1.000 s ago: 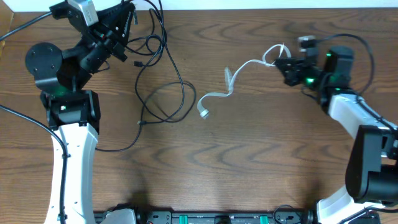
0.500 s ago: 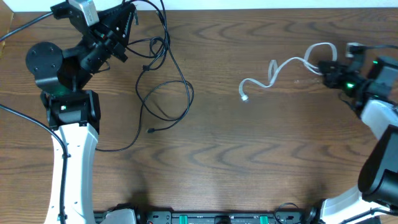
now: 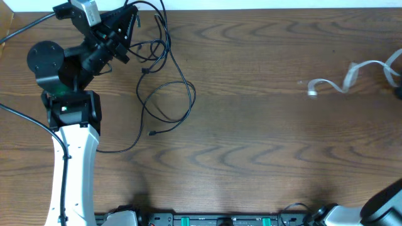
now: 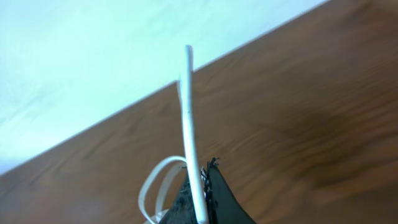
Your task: Untangle cables
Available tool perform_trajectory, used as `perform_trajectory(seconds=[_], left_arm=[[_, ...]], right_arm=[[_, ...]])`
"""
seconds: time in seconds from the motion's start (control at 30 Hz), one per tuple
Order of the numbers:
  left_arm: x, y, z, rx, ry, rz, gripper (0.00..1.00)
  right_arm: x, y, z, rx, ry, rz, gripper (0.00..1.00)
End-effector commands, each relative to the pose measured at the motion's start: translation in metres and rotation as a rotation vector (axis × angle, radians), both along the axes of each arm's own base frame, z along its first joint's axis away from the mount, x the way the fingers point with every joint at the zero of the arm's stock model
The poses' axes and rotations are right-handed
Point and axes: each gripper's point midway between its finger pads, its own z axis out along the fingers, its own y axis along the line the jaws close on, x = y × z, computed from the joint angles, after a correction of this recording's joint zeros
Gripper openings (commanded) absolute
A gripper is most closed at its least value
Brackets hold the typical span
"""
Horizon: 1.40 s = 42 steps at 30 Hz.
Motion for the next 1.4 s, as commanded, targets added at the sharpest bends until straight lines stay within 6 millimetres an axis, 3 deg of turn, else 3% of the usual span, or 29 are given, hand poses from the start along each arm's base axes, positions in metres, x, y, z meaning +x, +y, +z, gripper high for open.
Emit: perform_trajectory(seconds=[0.0, 0.13, 0.27, 0.3, 0.37, 0.4, 0.6, 0.87, 1.17, 1.37], left_arm=[[-0.004, -0.001, 0.007, 0.022, -0.033, -0.01, 0.07], [-0.005, -0.003, 0.007, 0.023, -0.033, -0.019, 0.07], [-0.007, -0.005, 0.006, 0.019, -0.024, -0.037, 0.07], [-0.007, -0.006, 0.006, 0.018, -0.023, -0.04, 0.07], [-0.007, -0.007, 0.006, 0.018, -0.023, -0.041, 0.07], [-0.007, -0.007, 0.006, 0.018, -0.023, -0.041, 0.07], [-0.007, -0.007, 0.006, 0.017, -0.022, -0.042, 0.07], [-0.013, -0.015, 0.004, 0.015, -0.009, -0.099, 0.07], [-0.019, -0.048, -0.006, -0.014, 0.066, -0.187, 0.08], [-0.031, -0.077, -0.015, -0.012, 0.113, -0.286, 0.07]], right_arm=[[-0.026, -0.032, 0.042, -0.148, -0.045, -0.133, 0.01], [-0.045, -0.045, 0.06, -0.251, -0.03, -0.219, 0.01], [-0.053, -0.05, 0.045, -0.231, 0.043, -0.271, 0.06], [-0.054, -0.052, 0.038, -0.218, 0.068, -0.281, 0.15], [-0.057, -0.055, 0.026, -0.197, 0.111, -0.301, 0.57], [-0.059, -0.055, 0.019, -0.182, 0.134, -0.306, 0.99], [-0.063, -0.042, -0.004, -0.099, 0.204, -0.264, 0.99], [-0.051, 0.019, -0.007, 0.096, 0.16, -0.007, 0.99], [-0.027, 0.121, -0.008, 0.208, 0.175, 0.315, 0.99], [-0.014, 0.208, -0.01, 0.237, 0.222, 0.524, 0.99]])
